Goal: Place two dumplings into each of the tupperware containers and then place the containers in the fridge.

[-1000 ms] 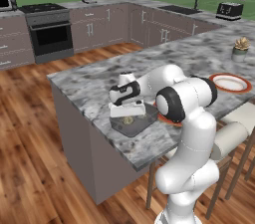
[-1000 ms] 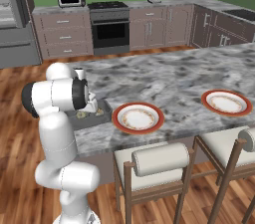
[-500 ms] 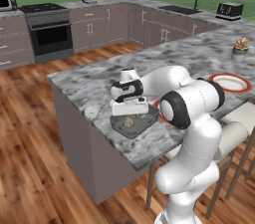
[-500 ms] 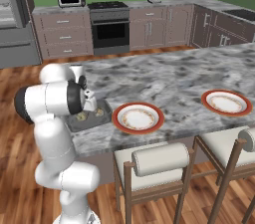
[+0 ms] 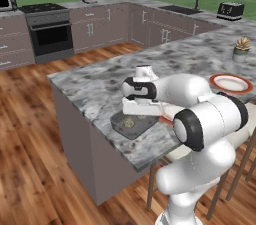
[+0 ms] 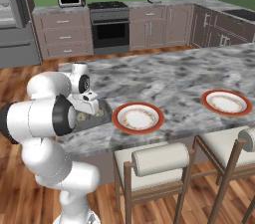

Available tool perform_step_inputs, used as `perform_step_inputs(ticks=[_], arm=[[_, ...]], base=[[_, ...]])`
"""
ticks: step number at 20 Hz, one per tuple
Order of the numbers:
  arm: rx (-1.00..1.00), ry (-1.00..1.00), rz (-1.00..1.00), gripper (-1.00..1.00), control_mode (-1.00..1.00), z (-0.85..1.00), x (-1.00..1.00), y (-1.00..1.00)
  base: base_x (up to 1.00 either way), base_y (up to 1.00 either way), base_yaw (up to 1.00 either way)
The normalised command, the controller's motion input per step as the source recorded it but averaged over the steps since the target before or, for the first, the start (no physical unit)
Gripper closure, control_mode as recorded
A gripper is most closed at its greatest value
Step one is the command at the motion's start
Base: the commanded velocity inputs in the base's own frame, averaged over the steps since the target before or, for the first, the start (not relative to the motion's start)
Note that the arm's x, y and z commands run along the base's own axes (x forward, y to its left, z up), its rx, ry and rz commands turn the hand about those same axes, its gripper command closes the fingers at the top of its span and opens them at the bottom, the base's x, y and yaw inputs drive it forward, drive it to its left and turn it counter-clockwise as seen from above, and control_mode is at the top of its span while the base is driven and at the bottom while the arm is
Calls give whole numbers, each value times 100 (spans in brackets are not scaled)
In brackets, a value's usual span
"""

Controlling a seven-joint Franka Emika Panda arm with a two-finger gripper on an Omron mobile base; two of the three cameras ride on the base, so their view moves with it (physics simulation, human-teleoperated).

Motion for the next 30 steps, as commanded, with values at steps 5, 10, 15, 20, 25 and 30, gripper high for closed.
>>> perform_step_inputs(ticks=[5, 10, 15, 20, 25, 30], arm=[[-1, -3, -7, -100, -100, 0, -53, 29], [-3, -21, -15, -100, -100, 0, 5, 27], [-1, -12, -20, -100, -100, -8, 26, 5], [0, -1, -18, -100, -100, -11, 35, 0], [0, 2, -2, -100, -100, -28, 25, 2], [0, 3, 0, -100, -100, -35, 36, 1]], base=[[0, 0, 0], [0, 0, 0], [0, 0, 0], [0, 0, 0], [0, 0, 0], [0, 0, 0]])
